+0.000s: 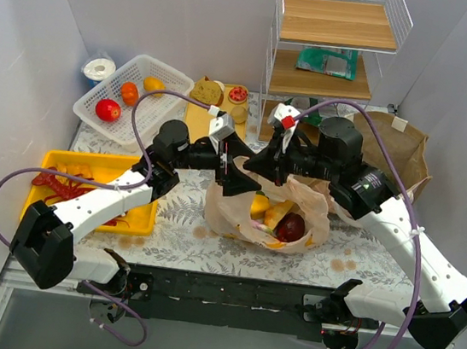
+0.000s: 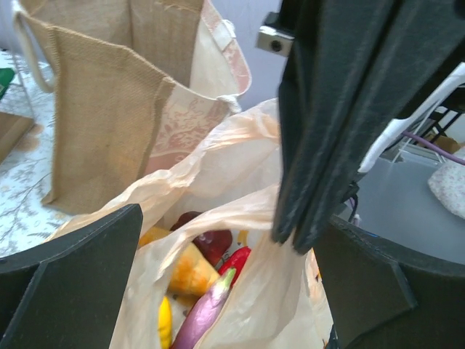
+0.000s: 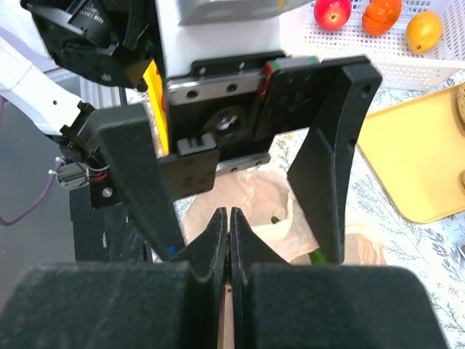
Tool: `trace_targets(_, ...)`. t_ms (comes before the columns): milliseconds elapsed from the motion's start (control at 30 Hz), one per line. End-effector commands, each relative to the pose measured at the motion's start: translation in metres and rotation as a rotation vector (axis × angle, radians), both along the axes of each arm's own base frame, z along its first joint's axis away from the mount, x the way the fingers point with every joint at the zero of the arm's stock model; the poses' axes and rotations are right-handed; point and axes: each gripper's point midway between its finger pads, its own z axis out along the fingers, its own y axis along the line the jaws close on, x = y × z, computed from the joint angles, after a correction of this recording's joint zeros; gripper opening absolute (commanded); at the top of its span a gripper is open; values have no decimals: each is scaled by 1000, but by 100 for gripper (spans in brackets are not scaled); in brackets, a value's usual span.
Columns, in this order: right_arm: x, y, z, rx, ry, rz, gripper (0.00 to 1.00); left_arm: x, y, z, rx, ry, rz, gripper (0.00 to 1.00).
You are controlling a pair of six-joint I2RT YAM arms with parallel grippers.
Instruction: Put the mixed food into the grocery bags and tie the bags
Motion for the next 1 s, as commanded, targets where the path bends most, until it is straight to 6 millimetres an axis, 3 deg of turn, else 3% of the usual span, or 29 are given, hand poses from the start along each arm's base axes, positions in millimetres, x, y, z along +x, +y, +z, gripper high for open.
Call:
trace_targets(0, 0, 0, 17, 64, -17, 11, 1, -14, -13, 16, -57, -45, -33, 98)
trace_targets(100, 1, 0, 15, 69, -11, 6, 1, -21, -20, 14, -79, -34, -47, 98)
trace_targets(233, 4, -3, 19, 81, -19, -12, 1, -29, -26, -15, -50, 27, -55, 98)
trace_targets(300, 5, -5, 21, 87, -28, -20, 1, -33, -26, -20, -58, 42, -60, 92)
trace_targets(333, 7, -5, 22, 90, -34, -32, 1, -37, -27, -28, -51, 73, -66, 81)
trace_targets(433, 11, -7, 22, 90, -39, -52, 1, -42, -28, -40, -39, 102, -69, 70)
trace_targets(533, 14, -9, 23, 95, -45, -61, 1, -45, -26, -51, -31, 126, -58, 67)
trace_targets(633, 16, -9, 23, 95, -46, -65, 1, -48, -24, -54, -36, 138, -52, 58)
trace_targets(733, 17, -11, 21, 92, -46, -76, 1, -46, -25, -58, -22, 160, -46, 37)
trace_targets(767, 17, -12, 21, 91, -45, -81, 1, -46, -25, -59, -18, 164, -42, 23)
trace_targets(867, 15, -14, 21, 87, -40, -81, 1, -43, -23, -57, -26, 183, -6, 0)
trace_targets(900, 16, -17, 20, 78, -40, -87, 2, -41, -22, -54, -29, 196, 14, 0)
trace_targets(933, 14, -18, 20, 69, -43, -84, 11, -34, -19, -46, -40, 189, 55, 0)
trace_targets(967, 13, -21, 27, 69, -63, -82, 22, -33, -17, -51, -9, 219, 78, 0)
